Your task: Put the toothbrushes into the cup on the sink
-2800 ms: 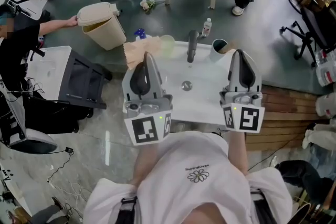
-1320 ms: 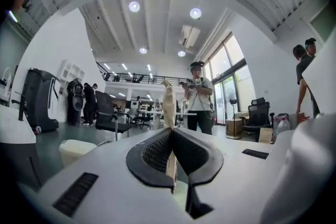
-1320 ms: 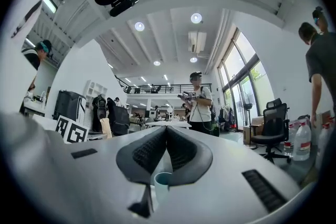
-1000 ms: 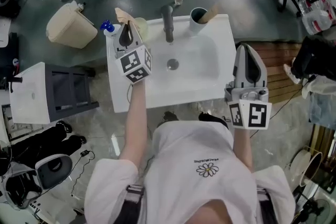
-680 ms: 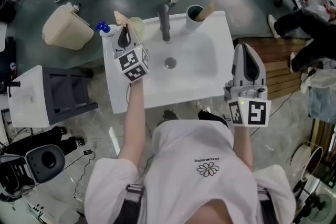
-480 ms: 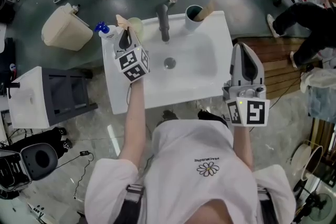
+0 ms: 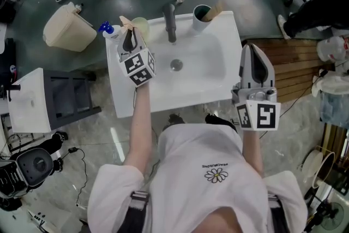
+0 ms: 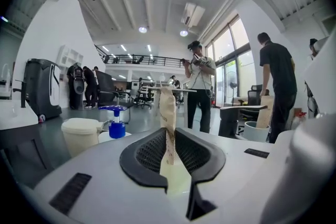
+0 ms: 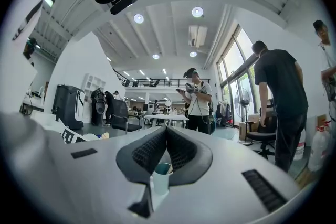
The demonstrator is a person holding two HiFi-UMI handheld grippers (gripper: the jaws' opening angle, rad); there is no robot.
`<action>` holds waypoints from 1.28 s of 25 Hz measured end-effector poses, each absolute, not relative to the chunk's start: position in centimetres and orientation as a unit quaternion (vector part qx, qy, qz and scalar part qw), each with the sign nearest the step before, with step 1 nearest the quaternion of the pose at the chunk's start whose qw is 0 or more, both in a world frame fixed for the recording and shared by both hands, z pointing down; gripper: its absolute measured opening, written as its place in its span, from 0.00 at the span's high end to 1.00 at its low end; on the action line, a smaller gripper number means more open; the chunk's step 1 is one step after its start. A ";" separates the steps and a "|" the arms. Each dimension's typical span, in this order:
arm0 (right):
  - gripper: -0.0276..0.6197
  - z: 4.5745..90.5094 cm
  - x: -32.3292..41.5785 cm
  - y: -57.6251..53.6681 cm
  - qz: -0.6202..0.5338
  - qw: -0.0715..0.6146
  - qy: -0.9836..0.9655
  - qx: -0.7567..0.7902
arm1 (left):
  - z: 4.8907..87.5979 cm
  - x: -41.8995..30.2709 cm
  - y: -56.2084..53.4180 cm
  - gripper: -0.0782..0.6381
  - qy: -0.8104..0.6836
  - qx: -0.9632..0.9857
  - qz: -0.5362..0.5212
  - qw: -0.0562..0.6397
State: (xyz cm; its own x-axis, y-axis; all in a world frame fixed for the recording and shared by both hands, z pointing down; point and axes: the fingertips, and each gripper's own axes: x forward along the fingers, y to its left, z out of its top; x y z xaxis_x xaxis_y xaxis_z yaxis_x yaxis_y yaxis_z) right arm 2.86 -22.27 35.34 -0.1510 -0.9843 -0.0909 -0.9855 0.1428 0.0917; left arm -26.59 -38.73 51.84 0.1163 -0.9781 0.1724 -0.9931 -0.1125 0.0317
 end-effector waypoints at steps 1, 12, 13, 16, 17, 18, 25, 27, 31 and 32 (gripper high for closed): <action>0.94 35.3 2.9 -22.2 0.065 0.006 0.756 -0.651 | 51.6 -26.5 -38.7 0.81 -0.661 0.746 0.052 0.067; 0.94 33.2 2.6 -23.0 0.088 0.036 0.765 -0.637 | 40.1 -26.8 -36.1 0.76 -0.661 0.748 -0.034 -0.052; 0.94 32.9 2.5 -23.1 0.092 0.039 0.767 -0.634 | 38.6 -26.9 -35.3 0.78 -0.663 0.744 -0.042 -0.069; 0.94 32.1 2.2 -23.1 0.097 0.050 0.772 -0.626 | 34.0 -26.9 -32.3 0.84 -0.665 0.736 -0.069 -0.107; 0.94 31.9 2.1 -23.0 0.098 0.054 0.775 -0.622 | 32.5 -26.7 -31.2 0.85 -0.665 0.734 -0.078 -0.116; 0.94 31.7 1.9 -23.0 0.099 0.058 0.777 -0.619 | 31.1 -26.4 -30.1 0.85 -0.664 0.733 -0.086 -0.125; 0.94 31.3 1.1 -22.3 0.111 0.077 0.784 -0.606 | 27.5 -24.3 -22.6 0.87 -0.665 0.725 -0.080 -0.157; 0.94 31.3 1.1 -22.2 0.116 0.072 0.786 -0.603 | 27.2 -24.0 -21.9 0.87 -0.663 0.724 -0.083 -0.169; 0.94 31.8 1.8 -22.0 0.108 0.075 0.785 -0.606 | 26.8 -23.5 -21.8 0.87 -0.665 0.720 -0.085 -0.180; 0.94 31.9 2.0 -21.9 0.107 0.074 0.784 -0.606 | 26.8 -23.4 -21.7 0.87 -0.665 0.719 -0.085 -0.182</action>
